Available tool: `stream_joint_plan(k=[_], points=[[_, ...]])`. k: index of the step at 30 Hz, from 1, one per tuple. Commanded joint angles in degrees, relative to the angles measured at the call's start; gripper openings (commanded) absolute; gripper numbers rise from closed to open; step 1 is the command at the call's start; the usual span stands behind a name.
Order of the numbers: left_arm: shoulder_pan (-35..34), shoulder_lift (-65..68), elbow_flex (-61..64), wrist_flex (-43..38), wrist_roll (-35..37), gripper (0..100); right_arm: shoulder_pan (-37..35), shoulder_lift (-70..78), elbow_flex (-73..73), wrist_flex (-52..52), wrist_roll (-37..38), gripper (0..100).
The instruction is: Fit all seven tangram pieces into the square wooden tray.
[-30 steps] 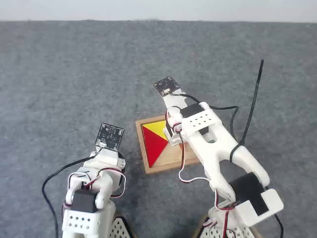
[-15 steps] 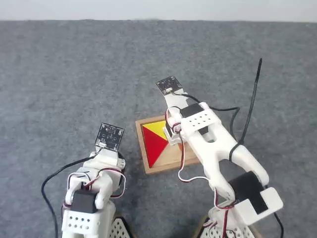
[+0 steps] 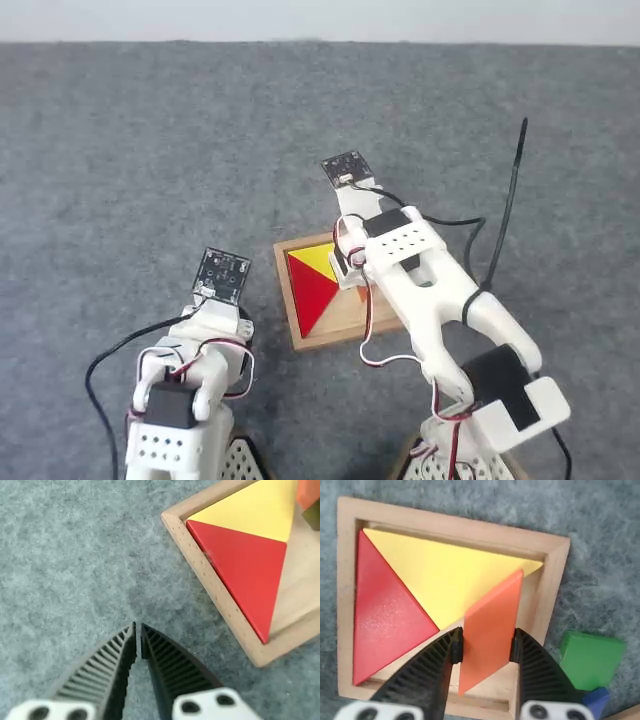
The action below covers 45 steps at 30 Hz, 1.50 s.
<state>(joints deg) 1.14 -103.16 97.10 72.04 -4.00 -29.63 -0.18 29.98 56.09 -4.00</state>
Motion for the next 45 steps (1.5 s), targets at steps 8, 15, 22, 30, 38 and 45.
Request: stream_joint_plan(k=[8,15,22,30,38,45], points=[[-0.18,-0.88,-0.57,0.18,-0.09,2,2.24,-0.57,-0.88,-2.77,2.2,11.3],[-0.18,-0.88,-0.57,0.18,-0.09,2,2.42,-0.57,-0.88,-2.86,2.37,11.2],[-0.18,-0.88,-0.57,0.18,-0.09,2,2.42,-0.57,-0.88,-2.86,3.69,11.2],[-0.18,-0.88,-0.57,0.18,-0.09,2,2.42,-0.57,-0.7,-4.0,4.75,11.2],[-0.18,-0.88,-0.57,0.18,-0.09,2,2.42,2.77,-0.88,-5.67,4.92,11.2],[-0.18,-0.88,-0.57,0.18,-0.09,2,2.42,1.71,-0.88,-4.97,4.84,11.7]])
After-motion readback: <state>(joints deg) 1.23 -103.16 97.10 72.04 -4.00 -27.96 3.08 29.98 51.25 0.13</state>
